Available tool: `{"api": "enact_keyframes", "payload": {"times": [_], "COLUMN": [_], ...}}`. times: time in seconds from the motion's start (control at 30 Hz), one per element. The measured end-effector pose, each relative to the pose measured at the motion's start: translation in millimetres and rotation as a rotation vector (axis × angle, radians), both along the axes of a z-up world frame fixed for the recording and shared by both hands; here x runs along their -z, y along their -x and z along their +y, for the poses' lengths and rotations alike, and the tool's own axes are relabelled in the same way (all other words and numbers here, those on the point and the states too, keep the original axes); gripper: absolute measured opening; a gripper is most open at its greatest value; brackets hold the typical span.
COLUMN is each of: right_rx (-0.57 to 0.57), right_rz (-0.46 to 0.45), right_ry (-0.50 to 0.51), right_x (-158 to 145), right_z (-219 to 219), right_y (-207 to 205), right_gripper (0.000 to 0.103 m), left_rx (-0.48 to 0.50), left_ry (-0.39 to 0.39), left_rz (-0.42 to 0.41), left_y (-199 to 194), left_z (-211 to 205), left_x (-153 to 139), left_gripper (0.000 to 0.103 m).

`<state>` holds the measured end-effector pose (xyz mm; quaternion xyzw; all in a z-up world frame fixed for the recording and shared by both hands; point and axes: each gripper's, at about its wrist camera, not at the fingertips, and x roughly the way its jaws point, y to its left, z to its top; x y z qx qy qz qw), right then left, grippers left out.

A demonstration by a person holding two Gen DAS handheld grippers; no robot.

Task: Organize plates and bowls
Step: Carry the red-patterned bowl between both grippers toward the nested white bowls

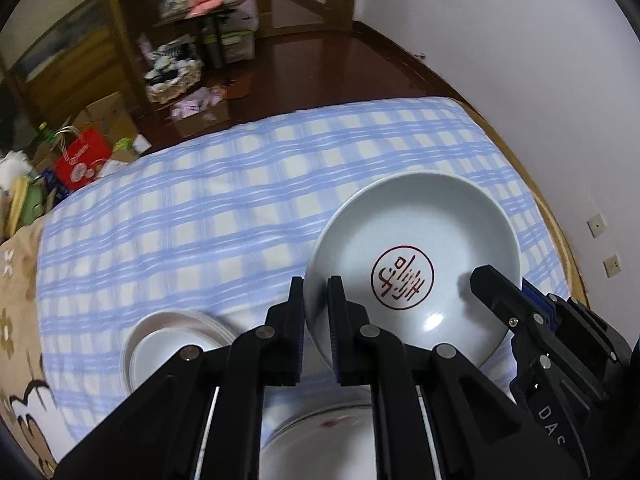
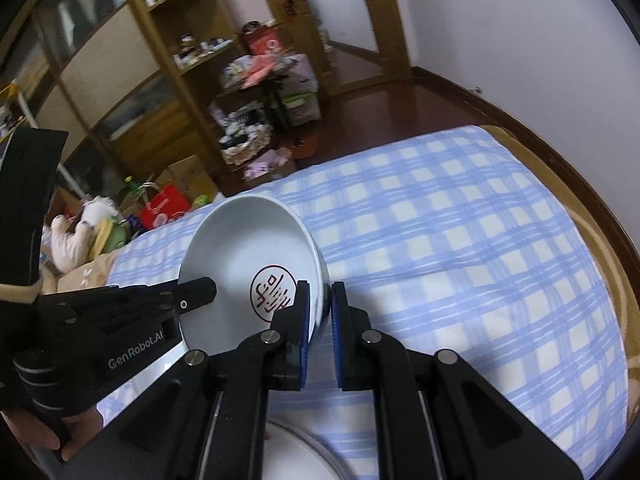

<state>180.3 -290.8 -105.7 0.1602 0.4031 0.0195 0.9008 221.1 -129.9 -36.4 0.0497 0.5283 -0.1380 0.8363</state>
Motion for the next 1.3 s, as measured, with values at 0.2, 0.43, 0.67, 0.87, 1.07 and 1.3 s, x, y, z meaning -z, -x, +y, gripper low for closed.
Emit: {"api": "enact_keyframes", "payload": {"times": [0.2,0.43,0.67,0.87,1.07,1.3], "right_rx": [-0.081,-0.156,-0.209,-0.235,-0.266,-0.286], "right_rz": [-0.026,-0.043,-0.040,-0.038,-0.038,-0.031], "right_ry": [-0.002,-0.012,0.014,0.020,0.049,0.075], "right_x": [-4.9,-6.8,-1.3,1.7,7.6,13.9], "right_z": [39.1,76.8,100.8,113.9,129.8,138.8], "right_y": [5.2,14.0,17.9,20.2,22.7,21.2], "right_gripper": [0.011,0.011,0.010,0.010,0.010,0.010], "left_rx": [-0.066,-0.123,-0.179,-0.194,-0.213,-0.226], "left_ry": [-0.020,-0.049,-0.027,-0.007,0.002,0.027], "left_rz": [-0.017,-0.050,-0.043,-0.026,-0.026,-0.004], "left_y": [19.2,41.6,55.7,63.8,67.9,70.8], "left_z": [49.6,83.9,109.5,126.8,140.3,153.9], "left_x": [-7.8,-7.3,2.1,8.5,15.6,27.6], "left_gripper": [0.011,0.012,0.012,0.012,0.012,0.011]}}
